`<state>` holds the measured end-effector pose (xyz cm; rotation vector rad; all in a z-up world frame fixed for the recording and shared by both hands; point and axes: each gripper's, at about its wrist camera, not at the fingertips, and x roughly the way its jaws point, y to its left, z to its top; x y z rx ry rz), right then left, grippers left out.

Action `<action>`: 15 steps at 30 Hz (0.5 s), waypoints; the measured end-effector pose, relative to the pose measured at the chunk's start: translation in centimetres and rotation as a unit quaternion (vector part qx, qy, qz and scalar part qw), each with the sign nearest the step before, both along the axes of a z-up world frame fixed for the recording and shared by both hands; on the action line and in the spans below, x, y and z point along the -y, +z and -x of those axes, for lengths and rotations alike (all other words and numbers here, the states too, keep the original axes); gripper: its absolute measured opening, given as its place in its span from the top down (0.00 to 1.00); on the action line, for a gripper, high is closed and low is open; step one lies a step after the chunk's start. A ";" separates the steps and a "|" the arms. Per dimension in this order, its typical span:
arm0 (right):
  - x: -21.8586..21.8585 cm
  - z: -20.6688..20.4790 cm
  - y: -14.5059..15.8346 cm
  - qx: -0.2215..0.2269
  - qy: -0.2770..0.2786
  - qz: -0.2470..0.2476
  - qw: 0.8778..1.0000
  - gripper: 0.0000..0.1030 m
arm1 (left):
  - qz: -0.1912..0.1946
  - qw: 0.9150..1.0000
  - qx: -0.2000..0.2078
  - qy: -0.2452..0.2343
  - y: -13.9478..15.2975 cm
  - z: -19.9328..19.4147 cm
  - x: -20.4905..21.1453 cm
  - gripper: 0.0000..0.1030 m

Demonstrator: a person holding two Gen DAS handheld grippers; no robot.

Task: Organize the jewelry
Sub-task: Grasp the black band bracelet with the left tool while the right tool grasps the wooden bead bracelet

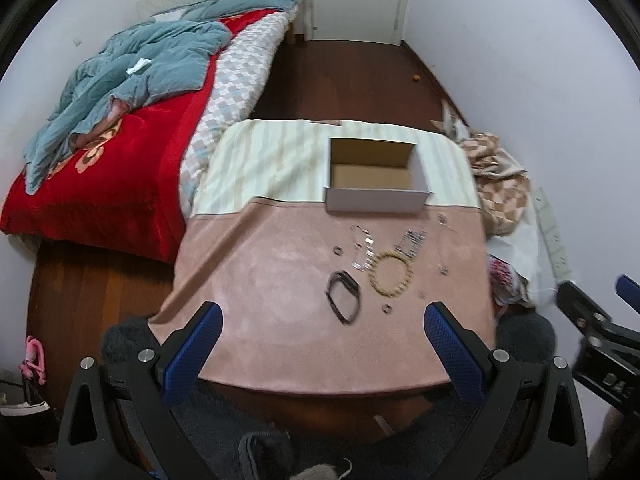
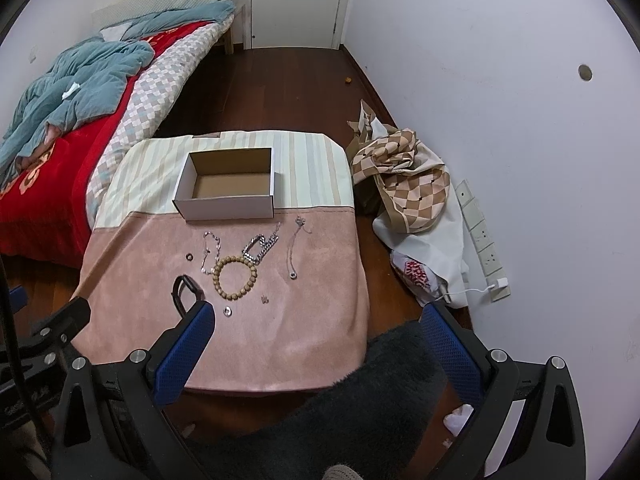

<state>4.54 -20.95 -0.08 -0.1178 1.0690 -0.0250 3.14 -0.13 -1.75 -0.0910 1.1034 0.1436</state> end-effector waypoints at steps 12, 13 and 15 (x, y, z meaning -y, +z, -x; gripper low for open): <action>-2.0 -8.9 -13.9 -0.067 -0.019 -0.020 0.997 0.02 | -0.024 0.994 -0.107 0.030 -14.4 -6.2 -4.4 0.00; -2.2 -9.5 -15.2 -0.076 -0.019 -0.021 0.997 0.04 | -0.023 0.992 -0.118 0.027 -15.3 -6.4 -4.3 0.00; -2.6 -10.3 -17.5 -0.088 -0.015 -0.034 0.995 0.11 | -0.022 0.989 -0.147 0.025 -17.7 -6.9 -4.2 0.00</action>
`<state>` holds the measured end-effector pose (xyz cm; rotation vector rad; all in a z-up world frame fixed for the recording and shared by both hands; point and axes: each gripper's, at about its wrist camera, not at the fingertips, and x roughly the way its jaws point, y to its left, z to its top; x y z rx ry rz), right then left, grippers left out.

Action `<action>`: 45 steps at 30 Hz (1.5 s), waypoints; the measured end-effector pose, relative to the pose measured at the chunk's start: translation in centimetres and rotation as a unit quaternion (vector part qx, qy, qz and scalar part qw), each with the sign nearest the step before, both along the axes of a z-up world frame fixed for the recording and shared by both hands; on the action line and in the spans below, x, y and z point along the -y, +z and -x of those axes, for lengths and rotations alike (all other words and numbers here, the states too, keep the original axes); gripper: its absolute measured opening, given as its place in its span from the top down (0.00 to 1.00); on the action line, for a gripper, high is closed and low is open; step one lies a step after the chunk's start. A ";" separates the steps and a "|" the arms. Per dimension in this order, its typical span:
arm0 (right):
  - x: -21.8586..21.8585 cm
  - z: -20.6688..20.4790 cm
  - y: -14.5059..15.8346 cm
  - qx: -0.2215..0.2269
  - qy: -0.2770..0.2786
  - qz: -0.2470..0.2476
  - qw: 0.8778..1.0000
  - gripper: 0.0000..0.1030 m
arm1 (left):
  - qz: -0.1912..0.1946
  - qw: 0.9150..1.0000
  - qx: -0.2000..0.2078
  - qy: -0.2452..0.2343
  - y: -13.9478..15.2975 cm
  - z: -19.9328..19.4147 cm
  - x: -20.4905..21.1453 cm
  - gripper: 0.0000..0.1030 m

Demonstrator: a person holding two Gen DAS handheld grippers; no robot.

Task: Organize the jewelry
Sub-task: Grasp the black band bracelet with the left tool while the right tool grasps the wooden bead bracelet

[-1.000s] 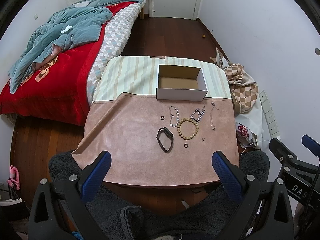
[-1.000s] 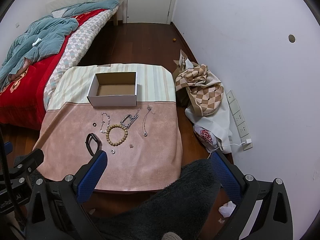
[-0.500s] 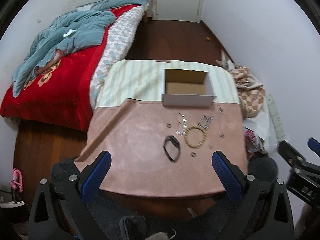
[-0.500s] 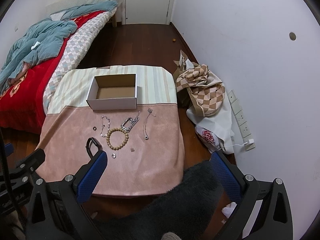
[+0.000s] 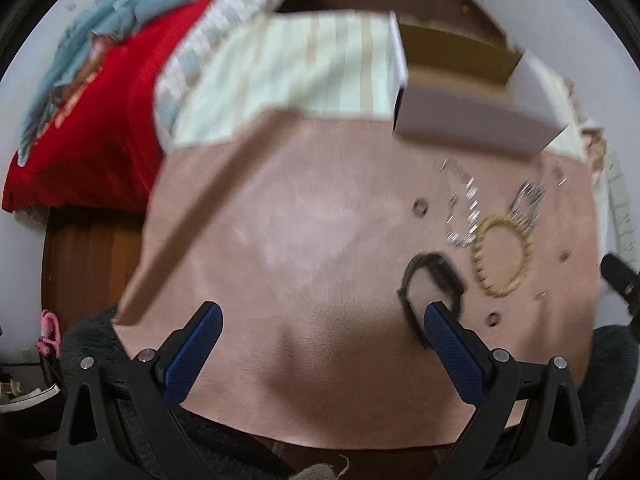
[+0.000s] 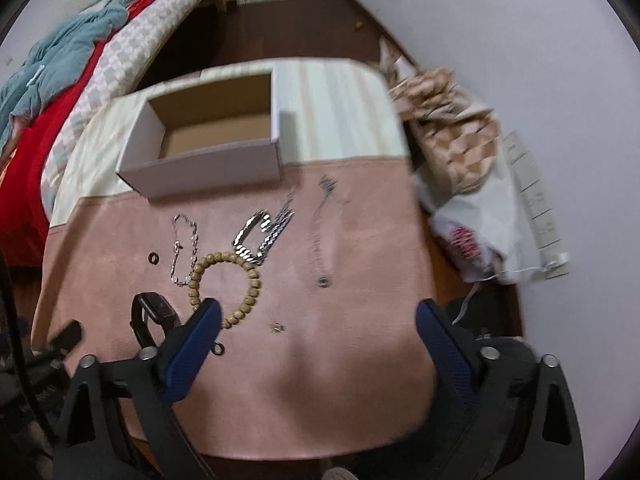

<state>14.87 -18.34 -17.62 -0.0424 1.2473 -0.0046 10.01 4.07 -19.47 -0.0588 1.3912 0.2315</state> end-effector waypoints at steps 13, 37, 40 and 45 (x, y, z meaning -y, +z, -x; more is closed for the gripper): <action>-1.2 -2.3 -9.1 -0.042 0.000 -0.011 0.999 0.25 | 0.044 0.999 -0.015 -0.027 -5.7 -1.3 2.3 0.29; -3.8 -1.4 -7.5 -0.003 0.040 -0.073 0.997 0.91 | 0.048 0.995 0.073 -0.057 -1.4 -1.3 0.6 0.98; -3.8 -1.0 -5.3 0.016 0.043 -0.087 0.995 0.91 | 0.051 0.993 0.090 -0.063 0.3 -1.4 0.7 0.98; -3.6 -1.2 -1.4 0.050 0.046 -0.106 0.992 0.91 | 0.060 0.988 0.124 -0.070 3.6 -2.1 1.5 0.98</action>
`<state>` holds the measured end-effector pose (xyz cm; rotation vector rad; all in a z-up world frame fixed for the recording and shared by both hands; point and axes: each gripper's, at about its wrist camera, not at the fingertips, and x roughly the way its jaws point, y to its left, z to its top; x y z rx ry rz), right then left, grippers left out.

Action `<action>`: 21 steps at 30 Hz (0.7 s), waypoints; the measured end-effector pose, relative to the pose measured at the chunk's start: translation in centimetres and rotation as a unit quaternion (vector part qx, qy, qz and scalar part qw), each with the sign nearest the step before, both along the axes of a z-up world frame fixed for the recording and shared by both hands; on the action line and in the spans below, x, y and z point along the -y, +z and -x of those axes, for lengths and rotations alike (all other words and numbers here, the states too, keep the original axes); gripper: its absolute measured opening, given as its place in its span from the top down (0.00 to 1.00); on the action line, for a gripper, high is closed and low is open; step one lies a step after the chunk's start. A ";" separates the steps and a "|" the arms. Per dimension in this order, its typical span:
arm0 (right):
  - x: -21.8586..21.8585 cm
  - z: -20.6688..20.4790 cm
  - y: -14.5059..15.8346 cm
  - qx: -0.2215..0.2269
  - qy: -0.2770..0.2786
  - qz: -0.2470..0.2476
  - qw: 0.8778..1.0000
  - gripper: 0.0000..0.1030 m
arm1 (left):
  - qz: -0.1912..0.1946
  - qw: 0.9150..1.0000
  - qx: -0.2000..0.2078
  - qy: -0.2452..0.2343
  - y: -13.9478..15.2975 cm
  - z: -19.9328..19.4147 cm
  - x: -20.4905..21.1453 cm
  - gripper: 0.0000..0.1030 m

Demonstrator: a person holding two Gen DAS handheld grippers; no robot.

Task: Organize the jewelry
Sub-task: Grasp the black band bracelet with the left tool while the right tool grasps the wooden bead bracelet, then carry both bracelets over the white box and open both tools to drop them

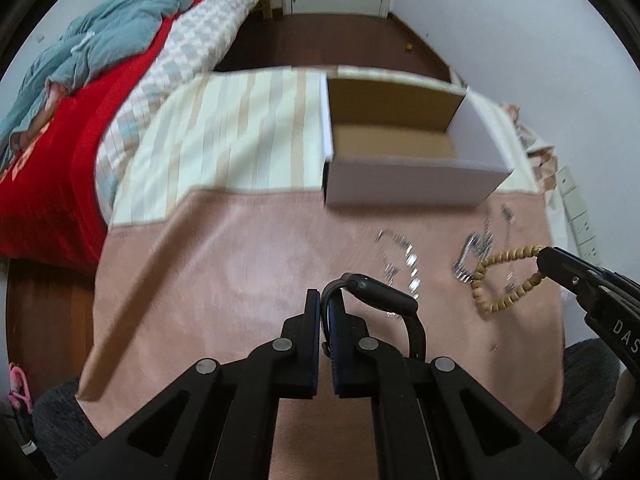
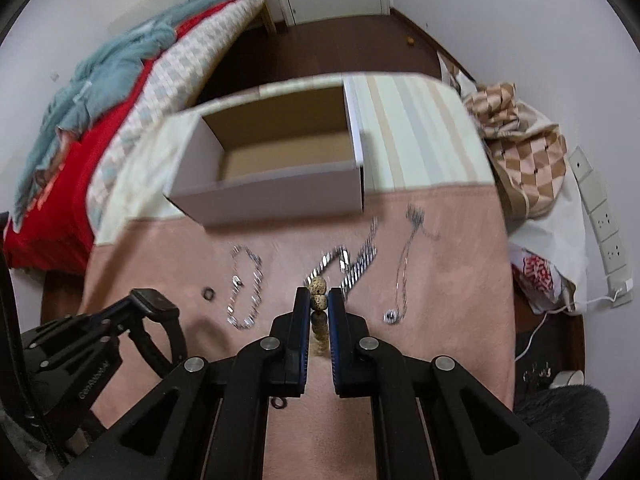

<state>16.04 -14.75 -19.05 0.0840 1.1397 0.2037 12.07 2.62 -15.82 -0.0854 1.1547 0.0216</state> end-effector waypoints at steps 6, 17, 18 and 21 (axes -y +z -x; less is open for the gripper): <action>1.4 -2.1 4.3 0.035 0.010 -0.015 0.999 0.91 | 0.017 0.999 0.035 -0.017 3.7 -2.3 0.8 0.98; 0.3 -10.8 9.2 0.079 0.040 -0.016 0.996 0.91 | 0.022 0.998 0.049 -0.028 4.9 -10.7 1.3 0.98; 0.0 -11.7 9.1 0.078 0.040 -0.016 0.996 0.91 | 0.024 0.998 0.043 -0.026 4.5 -11.8 1.1 0.98; -0.6 -14.4 8.1 0.064 0.045 -0.016 0.997 0.91 | 0.036 0.999 0.020 -0.024 3.0 -14.5 0.6 0.98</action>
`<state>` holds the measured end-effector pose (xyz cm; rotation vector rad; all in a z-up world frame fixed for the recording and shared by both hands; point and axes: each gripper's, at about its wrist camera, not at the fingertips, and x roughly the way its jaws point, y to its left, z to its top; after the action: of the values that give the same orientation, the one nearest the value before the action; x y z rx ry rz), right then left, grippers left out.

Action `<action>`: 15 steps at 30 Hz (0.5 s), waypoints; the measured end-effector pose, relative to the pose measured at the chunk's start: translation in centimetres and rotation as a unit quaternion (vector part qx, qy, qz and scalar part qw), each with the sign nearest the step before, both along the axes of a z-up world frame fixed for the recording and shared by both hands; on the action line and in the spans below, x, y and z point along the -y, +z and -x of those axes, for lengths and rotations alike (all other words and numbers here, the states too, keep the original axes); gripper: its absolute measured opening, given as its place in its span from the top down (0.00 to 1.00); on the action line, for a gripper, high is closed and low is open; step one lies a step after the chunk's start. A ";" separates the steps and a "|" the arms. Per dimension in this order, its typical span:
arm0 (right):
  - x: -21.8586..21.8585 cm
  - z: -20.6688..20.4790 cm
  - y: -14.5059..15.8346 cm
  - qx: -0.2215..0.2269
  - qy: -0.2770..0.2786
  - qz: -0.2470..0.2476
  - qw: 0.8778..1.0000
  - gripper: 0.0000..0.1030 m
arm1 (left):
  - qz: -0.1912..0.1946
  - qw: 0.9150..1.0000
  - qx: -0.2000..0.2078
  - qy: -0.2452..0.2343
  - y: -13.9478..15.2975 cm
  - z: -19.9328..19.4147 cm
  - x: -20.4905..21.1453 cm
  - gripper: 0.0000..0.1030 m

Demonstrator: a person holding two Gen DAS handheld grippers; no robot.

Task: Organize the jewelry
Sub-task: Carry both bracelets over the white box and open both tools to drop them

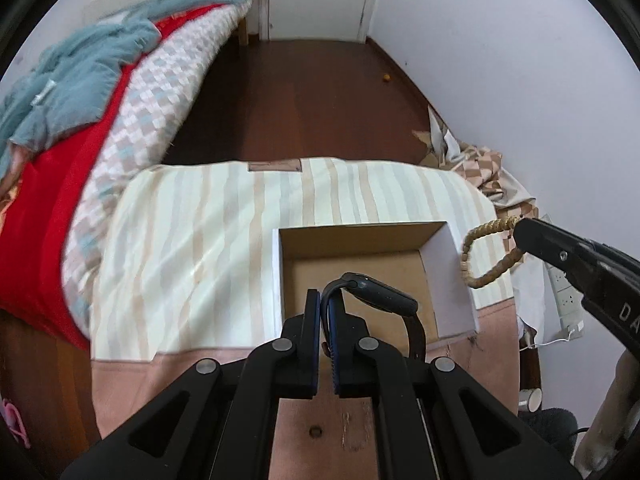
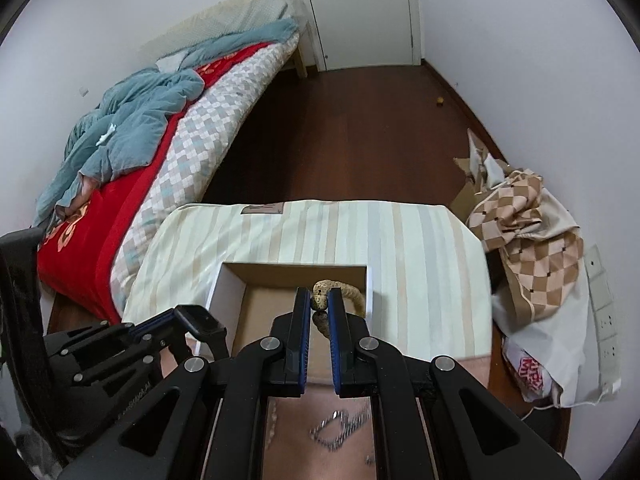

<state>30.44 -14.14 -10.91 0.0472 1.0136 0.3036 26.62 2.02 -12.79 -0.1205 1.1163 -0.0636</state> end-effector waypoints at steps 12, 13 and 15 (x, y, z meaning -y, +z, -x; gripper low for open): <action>-1.4 -5.0 -6.2 -0.079 0.022 -0.023 0.996 0.91 | 0.056 0.995 -0.078 0.006 -3.7 -5.4 -0.6 0.87; -1.5 -5.1 -6.3 -0.083 0.027 -0.029 0.996 0.91 | 0.057 0.995 -0.076 0.007 -3.6 -5.4 -0.6 0.83; -1.5 -5.2 -6.3 -0.089 0.034 -0.041 0.995 0.91 | 0.050 0.996 -0.069 0.012 -3.1 -5.5 -0.7 0.52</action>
<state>35.65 -12.60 -17.18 0.1165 1.1819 0.4083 32.09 2.70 -15.94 -0.2298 1.2498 -0.0917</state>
